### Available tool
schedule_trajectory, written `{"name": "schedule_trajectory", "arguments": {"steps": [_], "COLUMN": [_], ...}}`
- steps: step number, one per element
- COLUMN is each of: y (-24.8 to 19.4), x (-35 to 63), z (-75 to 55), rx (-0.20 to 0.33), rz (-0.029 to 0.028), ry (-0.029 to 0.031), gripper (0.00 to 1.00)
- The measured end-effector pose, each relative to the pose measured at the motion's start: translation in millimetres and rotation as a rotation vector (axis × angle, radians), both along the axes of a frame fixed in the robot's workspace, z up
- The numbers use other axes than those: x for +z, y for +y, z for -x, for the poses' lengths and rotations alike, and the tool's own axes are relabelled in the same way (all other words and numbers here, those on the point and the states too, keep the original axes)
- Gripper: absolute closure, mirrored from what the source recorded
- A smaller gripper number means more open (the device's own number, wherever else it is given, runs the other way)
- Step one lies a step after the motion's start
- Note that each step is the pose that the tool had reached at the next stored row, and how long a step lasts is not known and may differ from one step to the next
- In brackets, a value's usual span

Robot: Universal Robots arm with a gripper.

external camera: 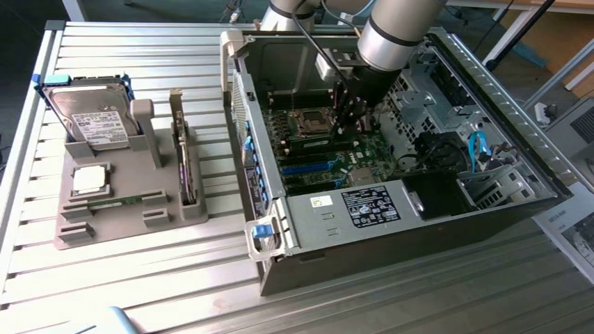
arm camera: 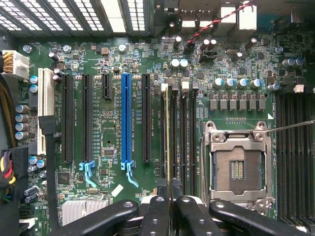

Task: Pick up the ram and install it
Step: 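Insert the ram into the slot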

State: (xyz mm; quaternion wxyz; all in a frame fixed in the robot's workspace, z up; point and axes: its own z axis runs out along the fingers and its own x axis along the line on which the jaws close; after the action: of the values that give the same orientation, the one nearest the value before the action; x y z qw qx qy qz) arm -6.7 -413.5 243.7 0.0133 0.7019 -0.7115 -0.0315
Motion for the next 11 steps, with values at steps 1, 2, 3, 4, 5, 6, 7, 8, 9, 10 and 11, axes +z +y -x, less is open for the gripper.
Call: {"name": "schedule_trajectory", "arguments": {"steps": [1,2,3,4,5,6,7,8,9,10,11], "y": [0.0,0.0,0.0,0.0,0.0,0.0,-0.1,-0.1,-0.1,-0.2,-0.2], "x": [0.0,0.0,0.0,0.0,0.0,0.0,0.1,0.1,0.0,0.0,0.0], "z": [0.0,0.0,0.0,0.0,-0.1,-0.5,-0.9,-1.7,-2.1,-2.9,-3.5], "rx": [0.0,0.0,0.0,0.0,0.0,0.0,0.0,0.0,0.0,0.0,0.0], "rz": [0.0,0.0,-0.0001,-0.0001,-0.0001,0.0,0.0001,0.0001,0.0,0.0,0.0], "ry": [0.0,0.0,0.0,-0.0001,0.0002,0.002,0.0052,0.0095,0.0121,0.0159,0.0184], "gripper": [0.88,0.88,0.88,0.88,0.88,0.88,0.88,0.88,0.88,0.88,0.88]}}
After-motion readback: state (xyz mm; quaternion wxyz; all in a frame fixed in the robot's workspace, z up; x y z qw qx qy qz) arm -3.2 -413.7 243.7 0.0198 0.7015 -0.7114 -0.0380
